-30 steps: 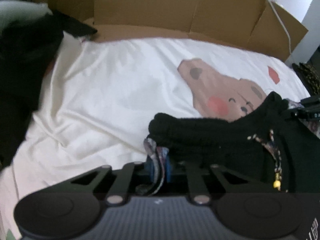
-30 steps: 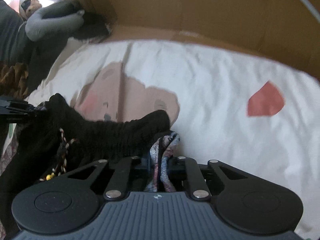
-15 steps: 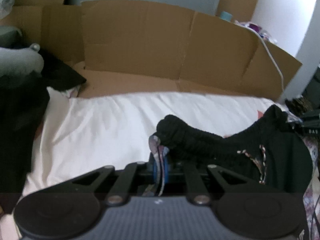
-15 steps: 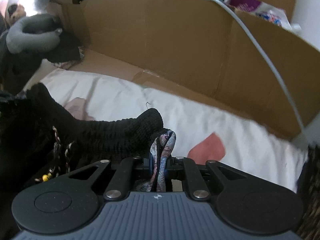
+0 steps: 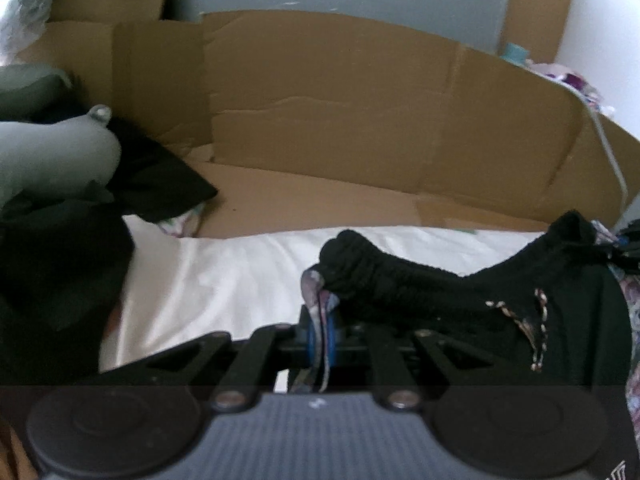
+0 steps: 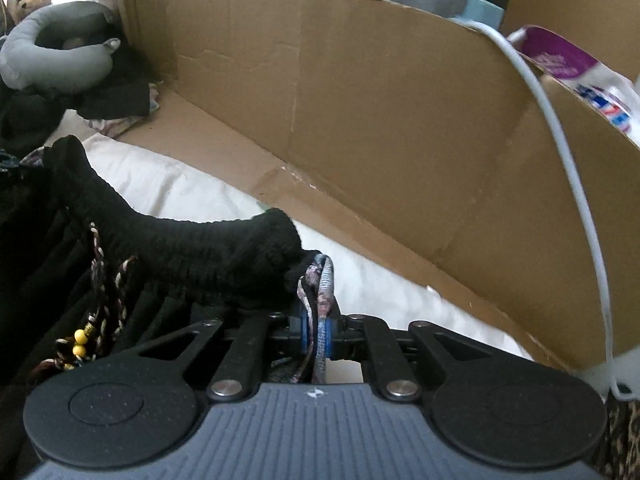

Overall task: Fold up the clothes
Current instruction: 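Lower the shorts onto the sheet and open both grippers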

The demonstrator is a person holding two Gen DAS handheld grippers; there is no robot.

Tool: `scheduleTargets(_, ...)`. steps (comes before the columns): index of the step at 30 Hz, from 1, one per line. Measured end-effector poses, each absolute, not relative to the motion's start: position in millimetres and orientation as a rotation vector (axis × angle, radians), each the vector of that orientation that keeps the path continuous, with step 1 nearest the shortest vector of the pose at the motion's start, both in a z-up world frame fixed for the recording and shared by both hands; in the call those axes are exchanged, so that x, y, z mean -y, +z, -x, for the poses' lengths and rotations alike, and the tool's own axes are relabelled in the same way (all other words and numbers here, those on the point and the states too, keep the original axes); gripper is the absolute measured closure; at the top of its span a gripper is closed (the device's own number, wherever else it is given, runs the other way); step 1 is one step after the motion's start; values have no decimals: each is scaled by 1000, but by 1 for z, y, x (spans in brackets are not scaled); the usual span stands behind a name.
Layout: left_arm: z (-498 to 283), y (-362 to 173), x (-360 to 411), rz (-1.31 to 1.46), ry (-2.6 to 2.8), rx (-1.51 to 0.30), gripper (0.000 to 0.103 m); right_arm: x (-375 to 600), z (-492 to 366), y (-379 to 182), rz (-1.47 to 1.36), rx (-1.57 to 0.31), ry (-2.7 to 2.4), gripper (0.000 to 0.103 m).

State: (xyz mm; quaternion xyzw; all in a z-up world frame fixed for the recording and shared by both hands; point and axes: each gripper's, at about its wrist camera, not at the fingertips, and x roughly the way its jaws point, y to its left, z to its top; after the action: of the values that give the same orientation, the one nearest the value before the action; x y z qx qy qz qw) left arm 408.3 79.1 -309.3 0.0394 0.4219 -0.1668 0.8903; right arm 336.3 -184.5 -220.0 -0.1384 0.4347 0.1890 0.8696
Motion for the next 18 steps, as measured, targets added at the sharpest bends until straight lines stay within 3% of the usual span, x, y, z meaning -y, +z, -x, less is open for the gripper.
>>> scheduleTargets(16,-437,-331,-86,-114,-279,-890,95,152,-373,-245,371,-942,382,96)
scheduleTargets(17,-440,-339,-85,-114,-267,-922,91,150,-375,-251,374,-961,377,90)
scheduleTargets(18,-442,-347,-84,-120,-251,-950,88,148,-377,-261,389,-992,371,71)
